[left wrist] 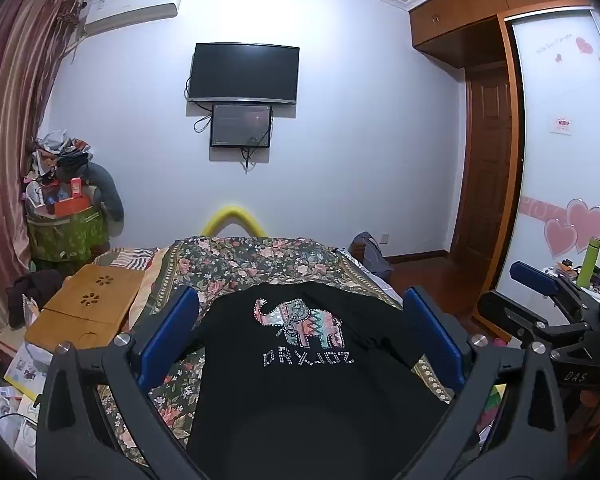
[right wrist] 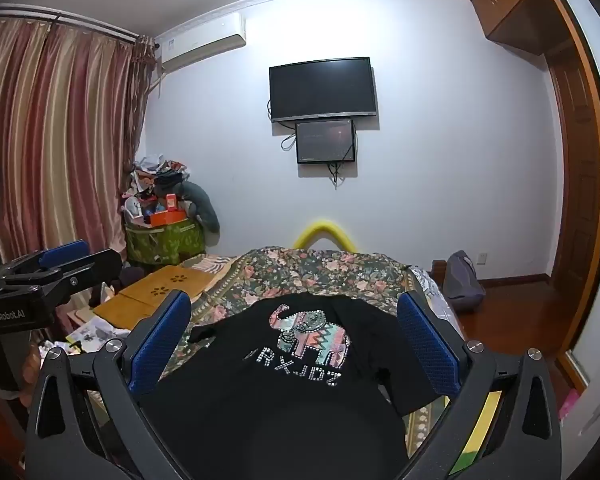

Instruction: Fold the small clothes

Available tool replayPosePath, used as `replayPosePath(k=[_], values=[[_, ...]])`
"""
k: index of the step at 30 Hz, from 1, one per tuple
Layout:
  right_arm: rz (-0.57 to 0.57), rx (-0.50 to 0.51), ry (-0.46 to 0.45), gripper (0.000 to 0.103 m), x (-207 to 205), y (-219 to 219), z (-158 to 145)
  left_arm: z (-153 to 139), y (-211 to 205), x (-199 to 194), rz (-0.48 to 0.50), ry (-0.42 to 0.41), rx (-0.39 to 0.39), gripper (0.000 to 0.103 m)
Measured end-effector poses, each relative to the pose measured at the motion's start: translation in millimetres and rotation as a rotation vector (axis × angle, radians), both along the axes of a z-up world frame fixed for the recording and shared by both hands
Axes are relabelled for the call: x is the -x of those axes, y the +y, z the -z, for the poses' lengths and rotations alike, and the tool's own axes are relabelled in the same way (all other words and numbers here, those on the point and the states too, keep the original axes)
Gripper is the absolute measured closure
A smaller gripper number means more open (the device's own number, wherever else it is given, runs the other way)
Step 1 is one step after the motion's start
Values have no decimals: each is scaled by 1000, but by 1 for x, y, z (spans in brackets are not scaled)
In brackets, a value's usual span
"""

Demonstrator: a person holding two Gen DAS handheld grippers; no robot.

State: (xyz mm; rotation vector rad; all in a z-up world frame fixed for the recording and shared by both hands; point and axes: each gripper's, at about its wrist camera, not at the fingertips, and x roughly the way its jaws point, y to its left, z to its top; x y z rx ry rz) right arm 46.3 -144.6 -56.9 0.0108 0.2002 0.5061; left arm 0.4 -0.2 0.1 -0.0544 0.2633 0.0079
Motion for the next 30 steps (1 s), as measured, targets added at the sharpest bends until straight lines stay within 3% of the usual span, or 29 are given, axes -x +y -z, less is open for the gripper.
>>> replayPosePath(k=[30], values=[[6,-5,24,1,-9,-6,2,4,1,-5,-11,1,3,0]])
